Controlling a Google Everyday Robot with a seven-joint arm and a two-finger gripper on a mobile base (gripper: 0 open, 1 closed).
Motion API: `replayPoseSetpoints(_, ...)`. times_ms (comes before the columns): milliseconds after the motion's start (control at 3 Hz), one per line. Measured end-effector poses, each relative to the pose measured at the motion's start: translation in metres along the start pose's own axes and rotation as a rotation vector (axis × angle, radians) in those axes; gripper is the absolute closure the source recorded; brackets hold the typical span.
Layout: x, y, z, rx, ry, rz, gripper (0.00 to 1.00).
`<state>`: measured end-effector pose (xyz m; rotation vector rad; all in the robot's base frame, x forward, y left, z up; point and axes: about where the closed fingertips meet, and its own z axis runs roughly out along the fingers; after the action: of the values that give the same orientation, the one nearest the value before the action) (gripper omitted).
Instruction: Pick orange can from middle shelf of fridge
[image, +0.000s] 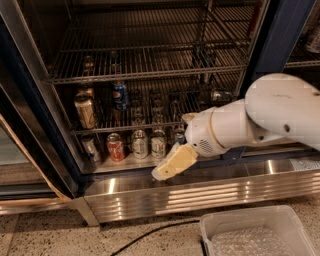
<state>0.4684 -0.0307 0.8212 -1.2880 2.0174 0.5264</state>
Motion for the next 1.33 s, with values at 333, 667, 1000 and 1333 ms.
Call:
replayPoseSetpoints(333,-0.022,-0.006,0.039,0.016,-0.108,0.007,0.00)
replayPoseSetpoints(667,-0.038,-0.014,0.079,0.035,-0.163,0.005,0.00)
replayPoseSetpoints(1000,-0.038,-0.014,0.079,0.035,-0.163,0.006,0.00)
replayPoseSetpoints(1333,-0.046,-0.010,0.096,0.053,-0.207,0.012,0.00)
